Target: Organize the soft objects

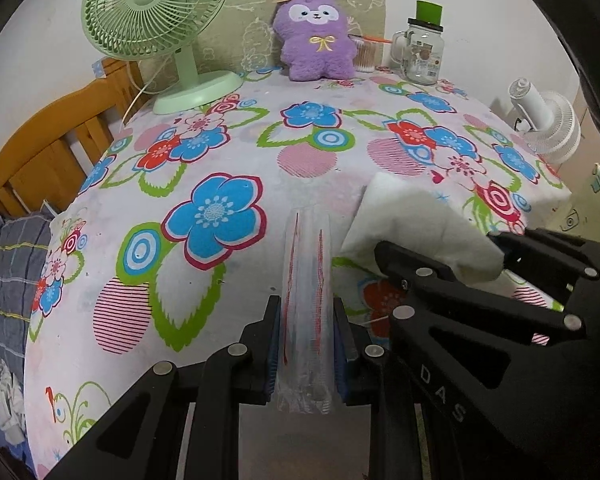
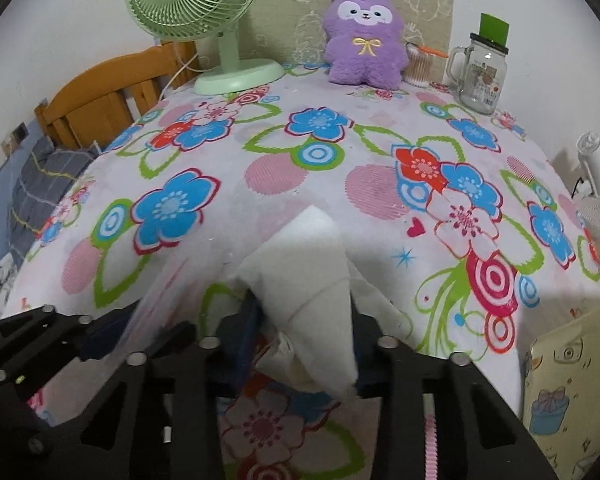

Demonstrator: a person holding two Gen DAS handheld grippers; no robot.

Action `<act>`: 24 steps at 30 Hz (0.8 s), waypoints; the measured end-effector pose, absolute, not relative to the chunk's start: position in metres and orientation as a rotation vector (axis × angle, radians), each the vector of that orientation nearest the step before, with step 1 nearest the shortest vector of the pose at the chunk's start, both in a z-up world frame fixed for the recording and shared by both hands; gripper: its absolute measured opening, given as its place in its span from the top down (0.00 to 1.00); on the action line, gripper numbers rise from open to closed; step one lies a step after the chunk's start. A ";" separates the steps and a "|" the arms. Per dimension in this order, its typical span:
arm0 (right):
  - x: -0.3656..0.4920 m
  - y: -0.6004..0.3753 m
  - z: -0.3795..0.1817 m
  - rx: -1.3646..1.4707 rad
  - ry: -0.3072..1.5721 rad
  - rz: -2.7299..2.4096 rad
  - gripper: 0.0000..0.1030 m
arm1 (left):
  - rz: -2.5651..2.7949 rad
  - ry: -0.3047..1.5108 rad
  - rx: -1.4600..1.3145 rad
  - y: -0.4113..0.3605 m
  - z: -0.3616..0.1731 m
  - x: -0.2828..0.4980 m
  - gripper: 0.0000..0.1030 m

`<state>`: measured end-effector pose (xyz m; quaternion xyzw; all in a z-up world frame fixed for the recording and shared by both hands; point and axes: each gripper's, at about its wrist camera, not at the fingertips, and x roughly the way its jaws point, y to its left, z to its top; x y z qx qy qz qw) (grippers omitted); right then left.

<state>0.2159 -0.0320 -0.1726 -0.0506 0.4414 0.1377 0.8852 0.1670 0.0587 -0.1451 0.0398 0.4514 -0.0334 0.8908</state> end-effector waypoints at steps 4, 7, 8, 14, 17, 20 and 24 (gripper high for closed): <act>0.205 -0.035 -0.165 -0.093 0.898 0.290 0.69 | -0.070 0.912 0.090 0.053 -0.137 0.158 0.79; 0.195 -0.038 -0.155 -0.090 0.874 0.286 0.69 | -0.070 0.889 0.088 0.050 -0.129 0.151 0.79; 0.192 -0.041 -0.151 -0.088 0.866 0.282 0.69 | -0.069 0.879 0.090 0.049 -0.126 0.149 0.79; 0.174 -0.054 -0.130 -0.090 0.815 0.245 0.69 | -0.078 0.833 0.092 0.038 -0.109 0.135 0.79; 0.164 -0.060 -0.120 -0.089 0.787 0.231 0.69 | -0.072 0.808 0.094 0.033 -0.100 0.128 0.79; 0.154 -0.067 -0.110 -0.086 0.760 0.220 0.69 | -0.071 0.780 0.098 0.027 -0.090 0.119 0.79; 0.140 -0.077 -0.095 -0.078 0.719 0.206 0.69 | -0.079 0.749 0.101 0.017 -0.077 0.109 0.79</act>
